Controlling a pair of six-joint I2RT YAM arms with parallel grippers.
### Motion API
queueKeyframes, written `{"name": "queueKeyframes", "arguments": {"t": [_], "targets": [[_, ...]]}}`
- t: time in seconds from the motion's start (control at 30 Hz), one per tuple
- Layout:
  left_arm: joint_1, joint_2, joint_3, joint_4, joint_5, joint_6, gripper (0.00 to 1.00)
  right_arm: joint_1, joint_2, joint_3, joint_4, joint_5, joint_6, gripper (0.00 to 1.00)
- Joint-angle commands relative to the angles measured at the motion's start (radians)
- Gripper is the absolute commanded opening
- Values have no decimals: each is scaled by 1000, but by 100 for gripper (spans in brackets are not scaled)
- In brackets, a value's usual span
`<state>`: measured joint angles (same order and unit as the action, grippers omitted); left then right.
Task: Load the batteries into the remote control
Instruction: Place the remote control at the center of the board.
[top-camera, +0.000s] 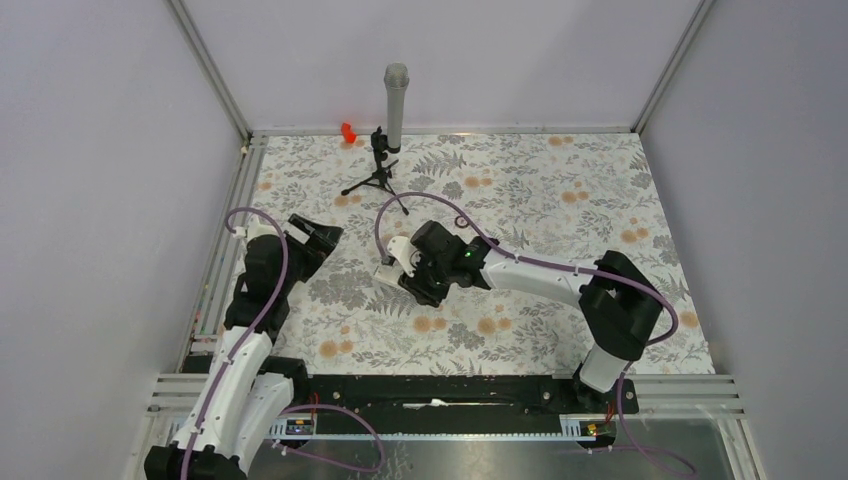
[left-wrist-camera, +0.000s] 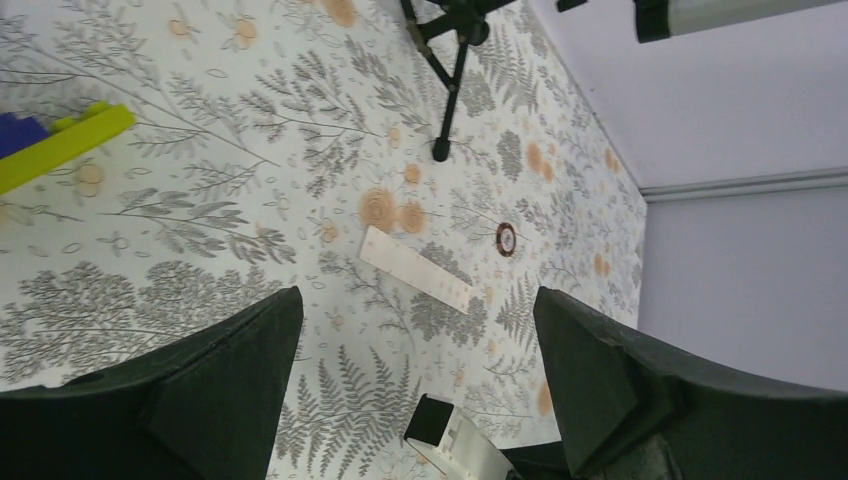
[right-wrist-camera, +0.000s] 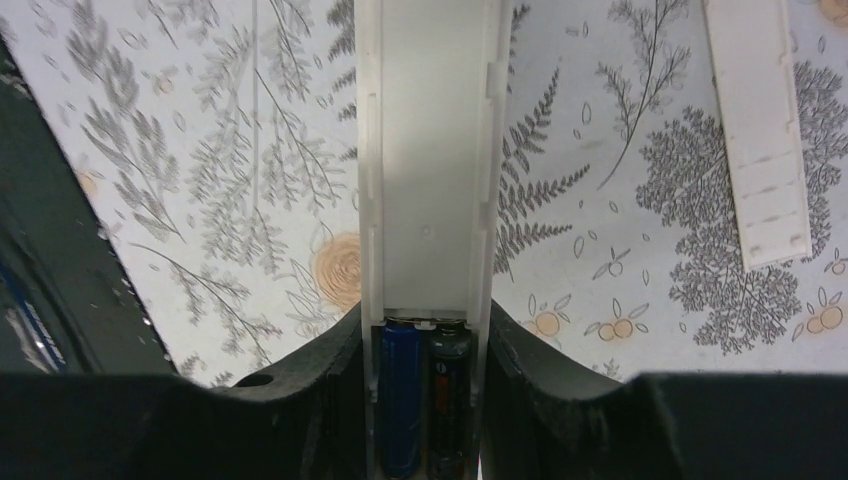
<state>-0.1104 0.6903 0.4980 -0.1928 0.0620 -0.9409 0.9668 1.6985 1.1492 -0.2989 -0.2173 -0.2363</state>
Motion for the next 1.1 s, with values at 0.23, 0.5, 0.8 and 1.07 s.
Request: {"name": "queueKeyframes", "arguments": {"t": [0.23,0.5,0.8,1.07], "targets": [[66,14,31,-25,108,86,91,7,131,136,-296,1,-182,19],[74,33,14,7,160,82,91,7,160,121,-325,26,-204,25],[77,42,6,39,189,73,91,8,234,134,-352,75,-202,32],[80,49,-3,72,209,72,91,7,230,142,-368,71,-188,58]]}}
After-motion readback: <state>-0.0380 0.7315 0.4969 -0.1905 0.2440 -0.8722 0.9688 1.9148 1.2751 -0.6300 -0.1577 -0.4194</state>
